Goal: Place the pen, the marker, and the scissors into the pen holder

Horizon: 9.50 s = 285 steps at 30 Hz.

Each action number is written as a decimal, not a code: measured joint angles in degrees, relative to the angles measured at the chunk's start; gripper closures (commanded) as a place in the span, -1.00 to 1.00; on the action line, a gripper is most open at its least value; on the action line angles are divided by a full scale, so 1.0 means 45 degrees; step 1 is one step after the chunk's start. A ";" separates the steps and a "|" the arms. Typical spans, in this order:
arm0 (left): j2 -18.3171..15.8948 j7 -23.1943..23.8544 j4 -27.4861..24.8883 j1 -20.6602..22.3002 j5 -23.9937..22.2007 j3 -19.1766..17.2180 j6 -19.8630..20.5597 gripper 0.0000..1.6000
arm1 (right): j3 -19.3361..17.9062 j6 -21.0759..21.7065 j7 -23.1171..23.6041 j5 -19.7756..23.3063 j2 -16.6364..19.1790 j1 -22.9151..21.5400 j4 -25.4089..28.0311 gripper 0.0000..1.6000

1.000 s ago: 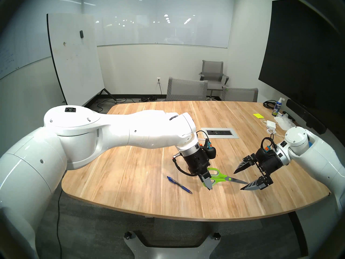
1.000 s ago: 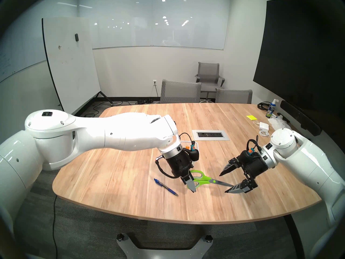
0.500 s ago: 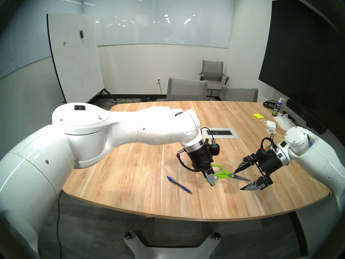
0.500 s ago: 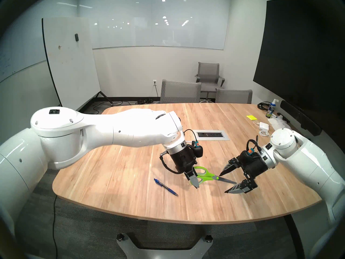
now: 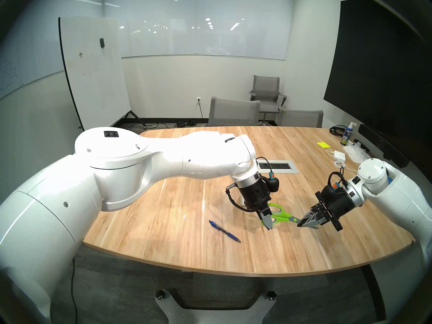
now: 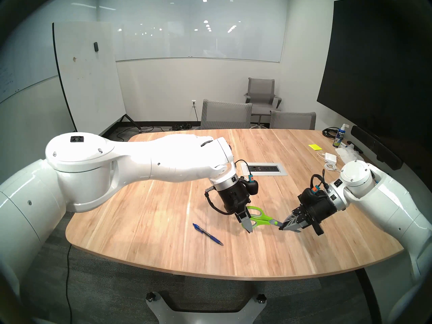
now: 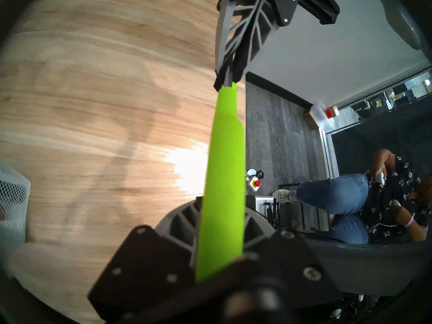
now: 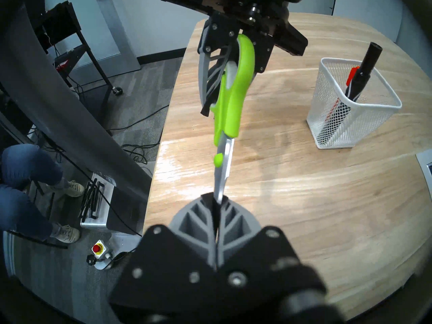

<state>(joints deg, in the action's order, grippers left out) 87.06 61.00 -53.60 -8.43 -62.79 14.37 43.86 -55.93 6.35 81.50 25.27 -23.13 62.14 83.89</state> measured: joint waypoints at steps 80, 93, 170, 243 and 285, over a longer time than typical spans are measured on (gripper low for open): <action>-0.6499 -1.2018 -0.8973 -0.3499 -0.2804 -0.3472 -0.3193 -1.00 | -0.0928 0.3456 0.0437 0.1726 -0.1001 -0.0811 -0.1760 1.00; -0.7106 -1.2675 -1.0112 -0.3448 -0.2946 -0.3719 -0.3216 -1.00 | -0.0920 0.3683 0.0245 0.1633 -0.1161 -0.1077 -0.2111 1.00; -0.7143 -1.6040 -1.1993 -0.4999 -0.0039 -0.3953 -0.8113 -1.00 | -0.0659 0.1558 0.0430 0.9682 0.0950 0.1736 -0.1291 1.00; -0.8607 -1.9886 -1.4964 -0.7253 0.0954 -0.4456 -1.1736 -1.00 | -0.1369 -0.0439 -0.1060 1.0012 0.1127 0.3060 -0.0799 1.00; -0.8568 -2.0695 -1.4991 -0.7524 0.0474 -0.4589 -1.2340 -1.00 | -0.2018 -0.1299 -0.0912 1.0812 0.1941 0.4179 -0.0092 1.00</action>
<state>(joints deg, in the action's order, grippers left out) 48.50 -32.13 -121.06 -42.28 -60.66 -6.28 -11.67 -65.01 0.50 77.40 73.92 -14.40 80.95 83.48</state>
